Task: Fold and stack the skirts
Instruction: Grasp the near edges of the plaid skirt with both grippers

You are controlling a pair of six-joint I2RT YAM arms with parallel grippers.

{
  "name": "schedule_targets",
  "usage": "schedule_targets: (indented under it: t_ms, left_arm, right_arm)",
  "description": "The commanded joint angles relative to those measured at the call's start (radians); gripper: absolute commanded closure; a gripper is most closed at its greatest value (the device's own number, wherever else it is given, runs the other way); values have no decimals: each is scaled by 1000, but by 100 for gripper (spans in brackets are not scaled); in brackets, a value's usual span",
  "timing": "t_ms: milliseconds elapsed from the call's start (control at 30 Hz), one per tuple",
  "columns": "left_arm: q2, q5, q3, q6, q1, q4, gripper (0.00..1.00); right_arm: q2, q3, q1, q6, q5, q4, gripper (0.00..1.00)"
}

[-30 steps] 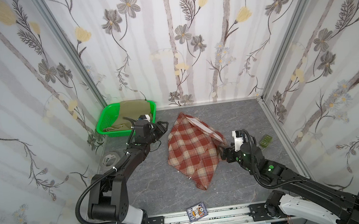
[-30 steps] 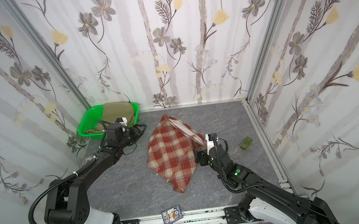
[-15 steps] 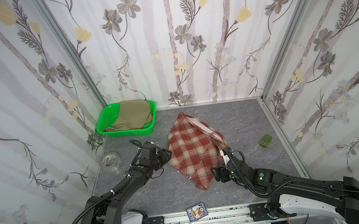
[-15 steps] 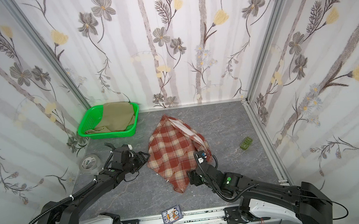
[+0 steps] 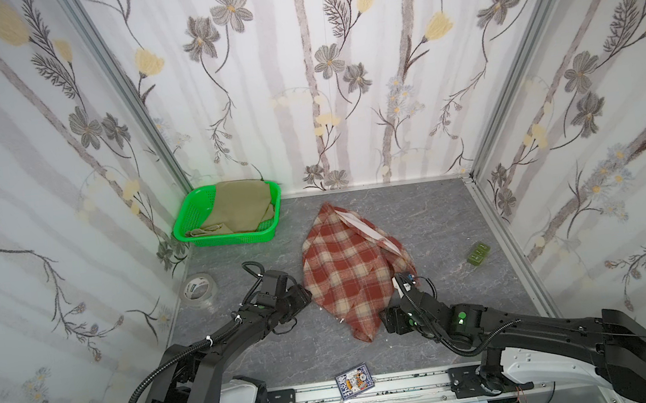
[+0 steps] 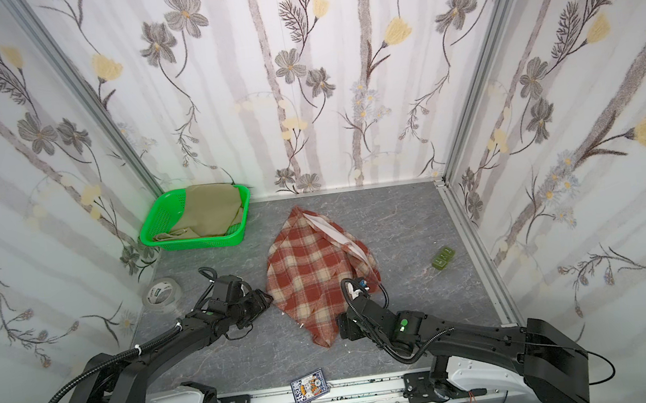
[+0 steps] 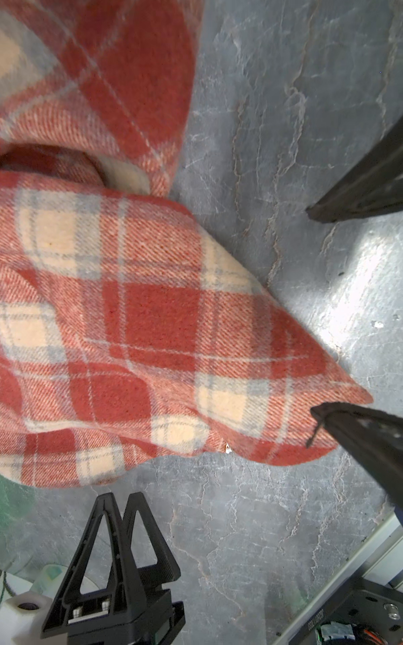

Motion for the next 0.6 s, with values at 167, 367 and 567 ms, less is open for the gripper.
schedule_targets:
  t_ms: [167,367,567]
  left_arm:
    - [29,-36,9,38,-20,4,39]
    - [46,-63,42,48,-25,10,39]
    - [111,-82,90,63,-28,21,36]
  right_arm:
    - [38,-13,12,1,-144,84,20]
    - [42,7,51,-21,-165,83,20]
    - [92,19,74,-21,-174,84,20]
